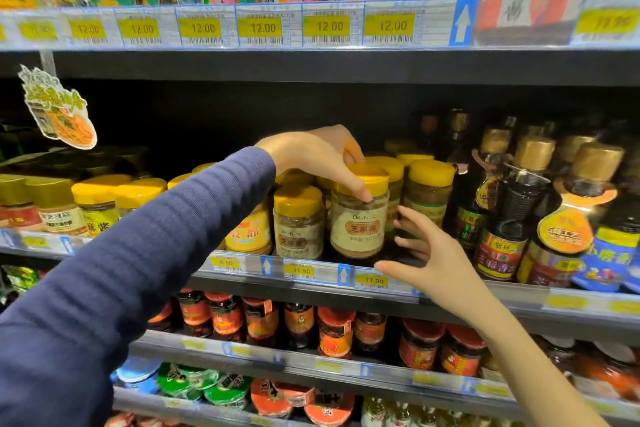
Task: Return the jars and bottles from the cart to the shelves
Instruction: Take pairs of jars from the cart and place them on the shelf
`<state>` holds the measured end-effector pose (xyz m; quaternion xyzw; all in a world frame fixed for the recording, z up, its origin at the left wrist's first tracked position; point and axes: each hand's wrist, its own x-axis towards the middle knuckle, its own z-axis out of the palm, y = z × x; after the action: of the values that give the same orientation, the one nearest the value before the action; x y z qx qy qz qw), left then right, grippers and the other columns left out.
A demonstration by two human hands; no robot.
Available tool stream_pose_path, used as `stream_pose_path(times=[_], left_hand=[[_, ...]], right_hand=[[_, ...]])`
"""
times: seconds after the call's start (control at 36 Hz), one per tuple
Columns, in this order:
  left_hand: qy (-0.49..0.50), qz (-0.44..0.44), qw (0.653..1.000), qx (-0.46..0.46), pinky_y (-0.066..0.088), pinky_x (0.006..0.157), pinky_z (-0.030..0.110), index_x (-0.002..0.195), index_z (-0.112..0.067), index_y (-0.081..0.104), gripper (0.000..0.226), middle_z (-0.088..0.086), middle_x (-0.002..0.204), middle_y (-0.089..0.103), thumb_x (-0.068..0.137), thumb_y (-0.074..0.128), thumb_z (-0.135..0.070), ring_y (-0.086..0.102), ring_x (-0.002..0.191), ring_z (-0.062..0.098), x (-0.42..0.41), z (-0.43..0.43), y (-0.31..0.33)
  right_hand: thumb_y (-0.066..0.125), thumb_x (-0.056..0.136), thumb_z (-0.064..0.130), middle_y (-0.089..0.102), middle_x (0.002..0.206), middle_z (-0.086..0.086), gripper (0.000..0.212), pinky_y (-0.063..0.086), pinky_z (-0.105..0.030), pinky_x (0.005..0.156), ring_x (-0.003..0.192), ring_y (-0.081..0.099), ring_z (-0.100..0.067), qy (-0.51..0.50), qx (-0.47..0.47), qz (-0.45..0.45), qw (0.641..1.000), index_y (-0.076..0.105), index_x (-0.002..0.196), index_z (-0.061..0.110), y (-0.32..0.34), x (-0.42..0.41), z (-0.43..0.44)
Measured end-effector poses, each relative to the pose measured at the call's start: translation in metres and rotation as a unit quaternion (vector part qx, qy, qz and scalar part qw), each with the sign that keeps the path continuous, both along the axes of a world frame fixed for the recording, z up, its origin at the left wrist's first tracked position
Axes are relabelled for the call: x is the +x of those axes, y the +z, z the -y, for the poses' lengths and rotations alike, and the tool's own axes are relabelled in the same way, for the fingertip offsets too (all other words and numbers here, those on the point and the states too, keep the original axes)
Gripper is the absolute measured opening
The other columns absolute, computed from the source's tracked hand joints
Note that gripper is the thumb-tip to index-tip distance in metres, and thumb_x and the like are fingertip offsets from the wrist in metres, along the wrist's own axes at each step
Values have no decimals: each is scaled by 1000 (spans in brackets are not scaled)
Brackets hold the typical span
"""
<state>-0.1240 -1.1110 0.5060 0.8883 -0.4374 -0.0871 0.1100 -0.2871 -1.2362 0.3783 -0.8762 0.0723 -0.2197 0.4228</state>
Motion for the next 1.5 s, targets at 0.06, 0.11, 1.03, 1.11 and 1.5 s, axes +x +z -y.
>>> stream_pose_path(times=[0.06,0.11,1.03,1.11,1.5], left_hand=[[5,-6,1000,6,49,94,41,114,-43,51,84,-12,111,60,39,71,-75,57,105,15,6,-2,-4],[2,-4,1000,7,51,91,39,113,-41,52,76,-12,110,61,46,74,-71,58,104,15,8,-4,-8],[-5,34,999,-14,48,88,33,129,-22,37,88,4,126,53,59,81,-51,51,105,17,17,-7,-40],[-6,44,999,-2,48,87,33,129,-21,35,88,2,121,52,59,80,-52,52,104,18,15,-7,-38],[-34,75,992,-93,48,95,28,132,-22,44,68,1,129,55,75,70,-49,53,116,14,-7,-42,-30]], right_hand=[[77,70,32,45,141,5,87,45,-34,102,121,52,-12,-29,-68,0,997,31,143,26,-5,-9,-3],[74,75,35,45,142,5,81,41,-33,105,126,48,-11,-46,-127,-3,991,32,143,26,-12,-17,-6],[62,71,39,68,111,-2,54,33,-45,102,102,66,-21,-120,-365,12,923,62,118,11,-61,-23,-16],[63,70,38,69,110,-3,55,34,-46,101,101,66,-22,-122,-371,15,920,63,117,10,-61,-23,-16],[80,67,31,68,112,-7,62,30,-49,102,104,65,-26,-105,-385,15,917,60,120,7,-62,-25,-12]])
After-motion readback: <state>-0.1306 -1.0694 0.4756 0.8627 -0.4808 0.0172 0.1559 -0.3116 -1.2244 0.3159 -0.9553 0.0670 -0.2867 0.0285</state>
